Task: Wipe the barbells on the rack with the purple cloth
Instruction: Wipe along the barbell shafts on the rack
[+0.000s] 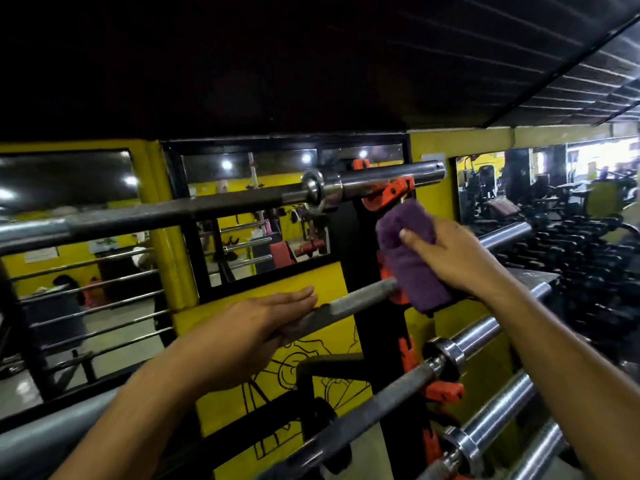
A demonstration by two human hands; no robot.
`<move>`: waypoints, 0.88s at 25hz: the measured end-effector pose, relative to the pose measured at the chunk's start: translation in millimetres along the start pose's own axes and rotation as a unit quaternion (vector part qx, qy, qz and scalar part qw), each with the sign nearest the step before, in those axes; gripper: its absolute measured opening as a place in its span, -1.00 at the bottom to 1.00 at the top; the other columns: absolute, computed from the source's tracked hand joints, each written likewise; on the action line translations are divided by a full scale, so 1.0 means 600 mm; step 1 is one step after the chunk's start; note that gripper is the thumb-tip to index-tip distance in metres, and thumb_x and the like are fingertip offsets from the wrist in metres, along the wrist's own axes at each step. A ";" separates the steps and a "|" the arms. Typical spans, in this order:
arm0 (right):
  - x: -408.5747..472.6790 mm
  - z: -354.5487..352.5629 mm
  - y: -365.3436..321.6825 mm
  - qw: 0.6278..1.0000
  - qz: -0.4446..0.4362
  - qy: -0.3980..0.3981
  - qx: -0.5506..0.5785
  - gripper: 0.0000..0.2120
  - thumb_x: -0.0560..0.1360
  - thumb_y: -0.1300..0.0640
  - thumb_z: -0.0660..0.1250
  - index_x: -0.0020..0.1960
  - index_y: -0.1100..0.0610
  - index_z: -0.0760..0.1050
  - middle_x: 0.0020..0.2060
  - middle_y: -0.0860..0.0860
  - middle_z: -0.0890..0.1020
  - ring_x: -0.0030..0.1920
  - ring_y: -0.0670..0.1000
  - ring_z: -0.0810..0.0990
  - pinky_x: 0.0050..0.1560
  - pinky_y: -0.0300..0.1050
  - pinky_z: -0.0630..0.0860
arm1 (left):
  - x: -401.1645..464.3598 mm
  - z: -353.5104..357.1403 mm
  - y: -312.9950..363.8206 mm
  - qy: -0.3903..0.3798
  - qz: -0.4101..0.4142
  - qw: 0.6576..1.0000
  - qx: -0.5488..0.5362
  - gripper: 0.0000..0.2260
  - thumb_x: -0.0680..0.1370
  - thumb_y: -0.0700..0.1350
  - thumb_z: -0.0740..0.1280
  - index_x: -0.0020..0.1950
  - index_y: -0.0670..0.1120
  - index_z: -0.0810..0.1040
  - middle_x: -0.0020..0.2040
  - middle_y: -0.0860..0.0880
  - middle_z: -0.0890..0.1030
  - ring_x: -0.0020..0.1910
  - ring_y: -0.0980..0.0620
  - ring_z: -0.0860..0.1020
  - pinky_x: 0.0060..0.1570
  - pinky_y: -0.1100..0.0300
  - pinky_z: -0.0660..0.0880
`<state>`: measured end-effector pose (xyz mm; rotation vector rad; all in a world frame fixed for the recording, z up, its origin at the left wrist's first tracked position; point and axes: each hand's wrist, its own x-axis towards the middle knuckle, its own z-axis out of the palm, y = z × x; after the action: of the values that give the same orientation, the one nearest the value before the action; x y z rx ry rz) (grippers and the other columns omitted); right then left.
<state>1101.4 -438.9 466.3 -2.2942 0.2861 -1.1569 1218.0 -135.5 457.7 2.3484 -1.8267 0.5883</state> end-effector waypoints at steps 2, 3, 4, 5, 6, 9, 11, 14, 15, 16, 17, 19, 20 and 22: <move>-0.034 0.017 -0.025 0.981 0.040 0.129 0.138 -0.85 0.62 -0.03 0.32 0.15 -0.02 0.52 -0.13 -0.14 0.62 -0.02 -0.02 0.59 -0.17 -0.27 0.44 | -0.064 -0.016 -0.023 -0.011 -0.003 1.000 0.007 -0.49 0.66 0.00 0.17 0.52 0.40 0.07 0.49 0.50 0.04 0.47 0.35 0.19 0.46 0.23 0.27; -0.052 0.029 -0.040 0.966 0.057 0.167 0.187 -0.85 0.62 -0.03 0.31 0.16 -0.04 0.51 -0.13 -0.17 0.60 -0.02 -0.02 0.59 -0.19 -0.33 0.43 | -0.092 -0.019 -0.034 -0.016 -0.001 1.000 0.013 -0.50 0.66 0.04 0.15 0.50 0.44 0.05 0.48 0.53 0.05 0.46 0.34 0.23 0.44 0.22 0.32; -0.068 0.042 -0.052 0.954 0.065 0.197 0.217 -0.82 0.62 -0.05 0.30 0.19 -0.05 0.50 -0.09 -0.15 0.61 0.01 -0.02 0.59 -0.13 -0.32 0.46 | -0.121 -0.020 -0.044 -0.020 0.000 1.000 0.017 -0.53 0.65 0.11 0.11 0.49 0.47 0.04 0.47 0.54 0.06 0.45 0.34 0.27 0.41 0.20 0.38; -0.083 0.054 -0.060 0.946 0.064 0.220 0.227 -0.78 0.62 -0.07 0.30 0.24 -0.05 0.49 -0.04 -0.12 0.62 0.05 -0.03 0.59 -0.04 -0.27 0.47 | -0.146 -0.021 -0.054 -0.024 -0.003 1.000 0.017 -0.55 0.63 0.17 0.05 0.49 0.49 0.04 0.48 0.54 0.07 0.43 0.33 0.31 0.37 0.18 0.43; -0.094 0.067 -0.065 0.946 0.056 0.229 0.223 -0.73 0.62 -0.08 0.29 0.29 -0.04 0.48 0.01 -0.09 0.61 0.05 -0.04 0.59 0.03 -0.24 0.47 | -0.170 -0.024 -0.062 -0.022 -0.009 1.000 0.014 -0.54 0.61 0.22 0.01 0.50 0.49 0.04 0.49 0.52 0.08 0.42 0.33 0.34 0.34 0.16 0.47; -0.107 0.116 -0.066 0.965 0.062 0.192 0.170 -0.63 0.63 -0.13 0.23 0.38 -0.03 0.40 0.10 -0.02 0.59 0.08 -0.04 0.58 0.11 -0.21 0.50 | -0.222 -0.038 -0.076 -0.014 -0.016 1.000 0.005 -0.52 0.63 0.16 0.13 0.49 0.49 0.06 0.48 0.53 0.08 0.40 0.36 0.32 0.32 0.28 0.41; -0.103 0.155 -0.057 0.983 0.091 0.154 0.048 -0.52 0.61 -0.24 0.16 0.40 0.02 0.37 0.19 0.06 0.57 0.25 0.12 0.53 0.39 0.07 0.38 | -0.228 -0.044 -0.073 -0.005 -0.008 1.000 0.005 -0.41 0.64 -0.02 0.26 0.47 0.51 0.07 0.45 0.58 0.07 0.40 0.35 0.32 0.31 0.33 0.37; -0.109 0.210 -0.063 0.990 0.093 0.106 -0.022 -0.55 0.59 -0.21 0.21 0.32 0.09 0.42 0.17 0.04 0.57 0.29 0.16 0.50 0.39 0.07 0.32 | -0.223 -0.044 -0.066 -0.004 0.003 1.000 -0.007 -0.30 0.63 -0.11 0.30 0.41 0.59 0.02 0.38 0.65 0.06 0.40 0.31 0.33 0.34 0.26 0.38; -0.112 0.219 -0.075 0.989 0.087 0.120 -0.006 -0.55 0.55 -0.23 0.21 0.24 0.08 0.45 0.10 0.01 0.58 0.22 0.12 0.53 0.32 0.09 0.41 | -0.222 -0.045 -0.067 -0.001 0.005 1.000 -0.010 -0.27 0.62 -0.13 0.32 0.39 0.61 0.01 0.36 0.67 0.08 0.38 0.32 0.33 0.32 0.25 0.38; -0.112 0.227 -0.087 0.987 0.076 0.140 -0.003 -0.54 0.49 -0.27 0.19 0.16 0.07 0.48 0.03 -0.02 0.59 0.14 0.08 0.55 0.26 0.10 0.46 | -0.221 -0.045 -0.070 0.005 0.006 1.000 -0.010 -0.24 0.61 -0.14 0.34 0.38 0.62 0.01 0.34 0.67 0.10 0.36 0.32 0.35 0.30 0.26 0.38; -0.114 0.233 -0.102 0.986 0.062 0.156 -0.013 -0.54 0.45 -0.28 0.17 0.10 0.05 0.50 -0.03 -0.05 0.59 0.07 0.04 0.56 0.23 0.11 0.47 | -0.221 -0.043 -0.075 0.009 0.008 1.000 -0.011 -0.23 0.59 -0.15 0.36 0.37 0.62 0.02 0.33 0.67 0.12 0.35 0.31 0.36 0.29 0.25 0.39; -0.126 0.255 -0.134 0.985 0.015 0.172 -0.028 -0.59 0.42 -0.23 0.21 0.06 0.04 0.53 -0.07 -0.07 0.61 0.01 -0.01 0.55 0.27 0.02 0.40 | -0.219 -0.041 -0.079 0.016 0.008 1.000 -0.024 -0.25 0.57 -0.17 0.39 0.39 0.57 0.10 0.35 0.63 0.17 0.36 0.27 0.40 0.29 0.21 0.42; -0.138 0.269 -0.155 0.985 -0.019 0.170 -0.031 -0.62 0.40 -0.19 0.25 0.06 0.04 0.54 -0.05 -0.07 0.62 0.02 -0.03 0.54 0.28 -0.03 0.35 | -0.217 -0.040 -0.078 0.020 0.006 0.999 -0.030 -0.28 0.57 -0.18 0.39 0.40 0.52 0.16 0.37 0.59 0.19 0.36 0.25 0.42 0.28 0.20 0.43; -0.167 0.291 -0.186 0.981 -0.101 0.164 -0.020 -0.63 0.37 -0.13 0.35 0.08 0.05 0.53 -0.03 -0.07 0.62 0.03 -0.05 0.52 0.25 -0.06 0.31 | -0.215 -0.038 -0.076 0.034 -0.001 0.999 -0.029 -0.35 0.56 -0.20 0.39 0.45 0.38 0.24 0.41 0.50 0.20 0.33 0.24 0.43 0.25 0.24 0.42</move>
<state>1172.8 -238.7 377.2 -2.1972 0.2024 -1.6510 1230.0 1.2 438.3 2.2657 -1.7874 0.5987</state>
